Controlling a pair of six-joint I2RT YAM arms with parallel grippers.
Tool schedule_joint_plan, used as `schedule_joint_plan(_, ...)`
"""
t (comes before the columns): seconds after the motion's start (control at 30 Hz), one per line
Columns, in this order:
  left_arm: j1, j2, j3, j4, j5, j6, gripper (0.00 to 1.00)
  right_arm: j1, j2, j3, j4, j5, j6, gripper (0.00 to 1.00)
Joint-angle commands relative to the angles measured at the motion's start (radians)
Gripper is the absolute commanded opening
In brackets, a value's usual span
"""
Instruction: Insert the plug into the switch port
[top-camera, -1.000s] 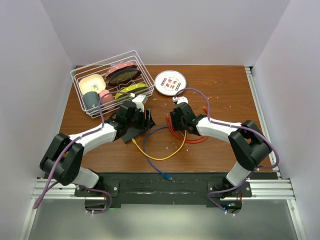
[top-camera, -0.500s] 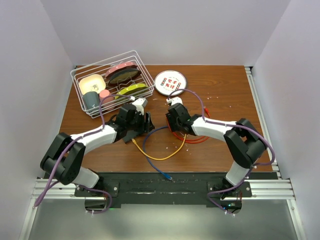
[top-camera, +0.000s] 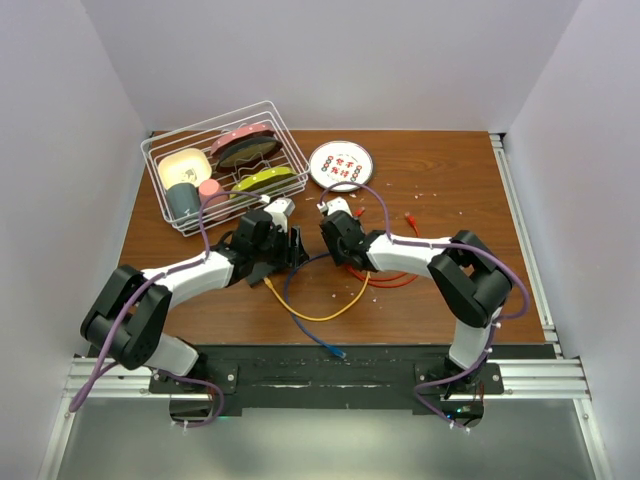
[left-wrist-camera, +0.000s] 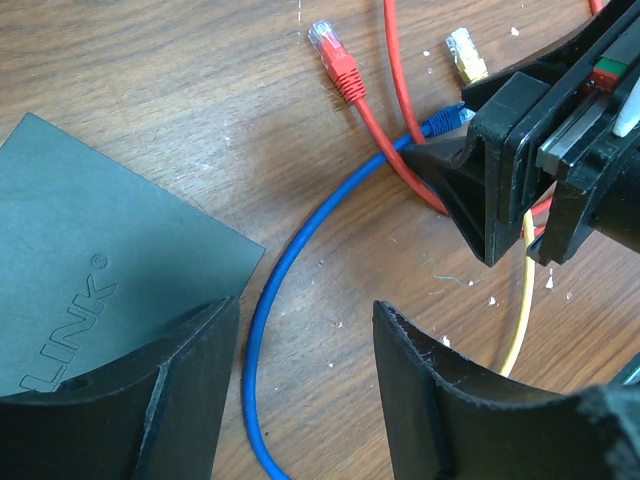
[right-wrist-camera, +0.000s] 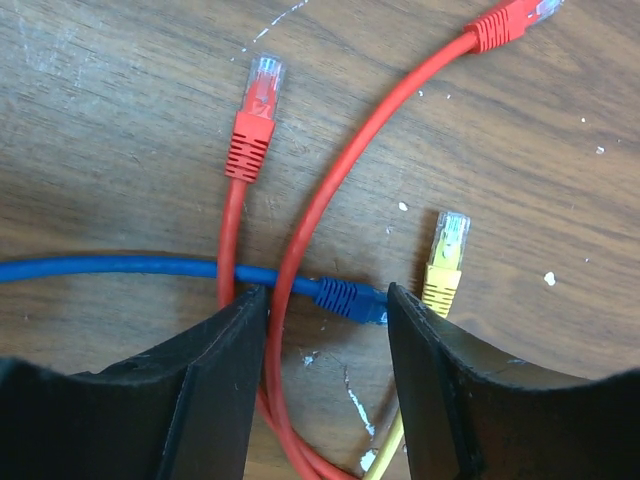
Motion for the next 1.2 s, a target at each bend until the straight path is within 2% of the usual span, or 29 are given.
schedule_joint_plan(0.0, 0.001, 0.000, -0.014, 0.041, 0.015, -0.006, 0.60, -0.022, 0.042, 0.026, -0.038, -0.009, 0.025, 0.54)
schedule_joint_plan(0.13, 0.001, -0.003, -0.017, 0.041, 0.015, -0.008, 0.60, -0.060, 0.064, 0.031, -0.065, -0.076, 0.050, 0.41)
schedule_joint_plan(0.17, 0.001, -0.006, -0.019, 0.041, 0.015, -0.008, 0.60, -0.070, 0.068, 0.031, -0.071, -0.087, 0.067, 0.26)
schedule_joint_plan(0.23, 0.001, -0.008, -0.017, 0.038, 0.013, -0.008, 0.60, -0.109, 0.071, 0.031, -0.087, -0.113, 0.084, 0.13)
schedule_joint_plan(0.27, 0.003, -0.011, -0.017, 0.036, 0.012, -0.009, 0.60, -0.122, 0.071, 0.028, -0.087, -0.130, 0.097, 0.02)
schedule_joint_plan(0.5, 0.001, -0.014, -0.017, 0.035, 0.009, -0.009, 0.60, -0.234, 0.031, 0.020, -0.116, -0.114, 0.142, 0.00)
schedule_joint_plan(0.67, 0.003, -0.015, -0.016, 0.029, 0.007, -0.009, 0.60, -0.258, -0.021, 0.036, -0.130, -0.123, 0.141, 0.00)
schedule_joint_plan(0.7, 0.001, -0.019, -0.016, 0.029, 0.007, -0.009, 0.60, -0.257, -0.036, 0.034, -0.128, -0.132, 0.137, 0.05)
schedule_joint_plan(0.73, 0.001, -0.022, -0.014, 0.024, 0.004, -0.008, 0.60, -0.255, -0.051, 0.030, -0.125, -0.134, 0.128, 0.21)
schedule_joint_plan(0.83, 0.003, -0.022, -0.008, 0.007, -0.001, -0.008, 0.60, -0.254, -0.130, 0.000, -0.098, -0.196, 0.116, 0.45)
schedule_joint_plan(1.0, 0.000, 0.015, -0.003, 0.006, 0.038, 0.006, 0.47, -0.254, -0.232, -0.029, -0.081, -0.224, 0.114, 0.58)
schedule_joint_plan(1.03, -0.005, 0.033, 0.000, 0.006, 0.042, 0.011, 0.42, -0.255, -0.255, -0.029, -0.079, -0.227, 0.117, 0.58)
schedule_joint_plan(1.17, -0.034, 0.075, 0.023, -0.026, -0.007, 0.041, 0.38, -0.255, -0.274, -0.023, -0.085, -0.249, 0.118, 0.59)
